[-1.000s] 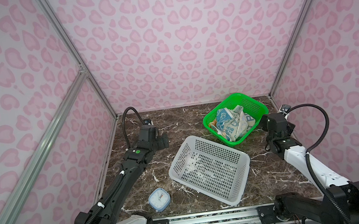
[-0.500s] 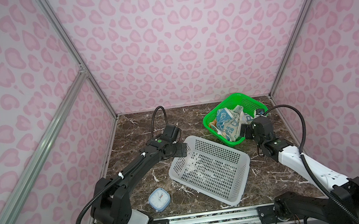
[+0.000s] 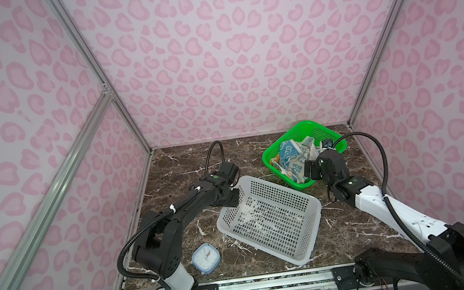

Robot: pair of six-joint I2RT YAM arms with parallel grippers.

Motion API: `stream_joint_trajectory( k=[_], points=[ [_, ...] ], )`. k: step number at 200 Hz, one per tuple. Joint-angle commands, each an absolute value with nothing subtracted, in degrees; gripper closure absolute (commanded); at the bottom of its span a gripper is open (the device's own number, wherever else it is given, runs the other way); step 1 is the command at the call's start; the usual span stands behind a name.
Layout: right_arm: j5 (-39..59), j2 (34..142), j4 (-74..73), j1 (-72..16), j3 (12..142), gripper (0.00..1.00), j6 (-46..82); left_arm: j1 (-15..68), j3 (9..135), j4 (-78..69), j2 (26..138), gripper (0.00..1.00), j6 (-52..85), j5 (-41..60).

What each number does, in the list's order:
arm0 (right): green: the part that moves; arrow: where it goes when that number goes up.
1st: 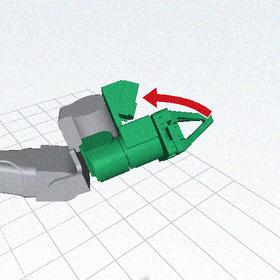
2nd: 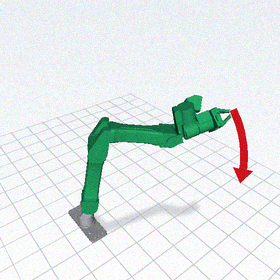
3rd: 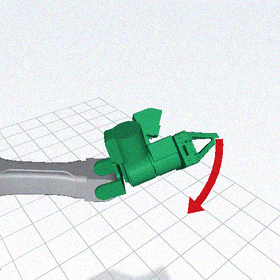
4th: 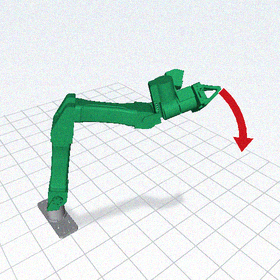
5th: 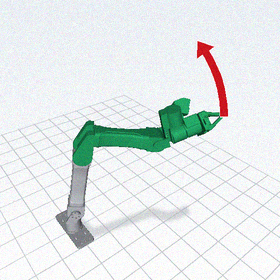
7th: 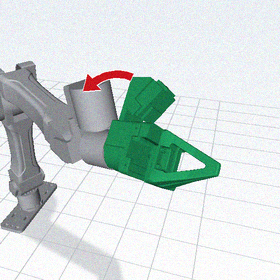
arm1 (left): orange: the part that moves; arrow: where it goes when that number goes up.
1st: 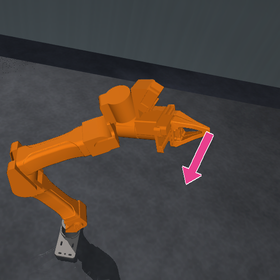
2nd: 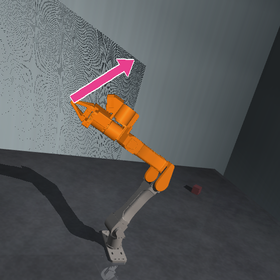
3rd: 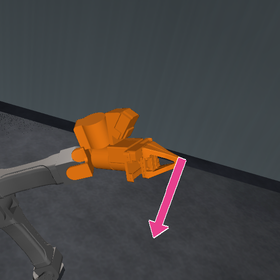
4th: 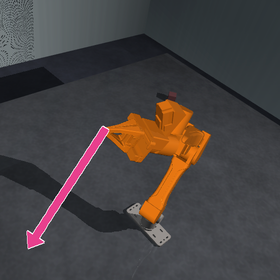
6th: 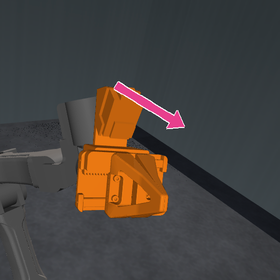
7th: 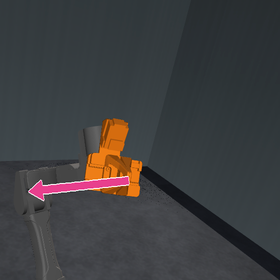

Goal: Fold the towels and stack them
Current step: 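Drag the white basket farther away with left gripper while right arm reaches out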

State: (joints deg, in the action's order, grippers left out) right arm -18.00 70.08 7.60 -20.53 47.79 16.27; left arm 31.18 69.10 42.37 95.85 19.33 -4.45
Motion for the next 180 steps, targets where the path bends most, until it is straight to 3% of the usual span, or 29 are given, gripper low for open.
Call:
stream_joint_trajectory(
  k=[1, 17, 43, 95, 153, 180],
  points=[
    [-18.5, 70.7, 7.8, -20.5, 47.6, 0.0, 16.3, 30.9, 70.1, 44.3, 96.5, 0.63, 18.4, -6.0],
    [-18.5, 70.7, 7.9, -20.6, 47.7, 0.0, 16.4, 30.4, 70.1, 44.5, 96.3, 0.73, 18.2, -6.6],
    [-18.2, 70.2, 8.3, -20.6, 47.7, 0.0, 16.6, 27.9, 69.8, 44.4, 95.3, 0.77, 17.9, -6.9],
    [-17.4, 69.5, 8.8, -21.0, 48.1, 0.0, 17.2, 22.7, 70.6, 44.8, 93.7, 0.8, 14.5, -8.5],
    [-16.8, 70.1, 8.5, -22.4, 48.6, 0.0, 17.9, 18.7, 69.2, 45.6, 90.3, 0.83, 10.9, -22.1],
    [-16.5, 71.4, 7.9, -24.5, 49.0, 0.0, 18.7, 13.2, 69.2, 43.9, 89.3, 0.84, 10.6, -23.7]
  ],
)
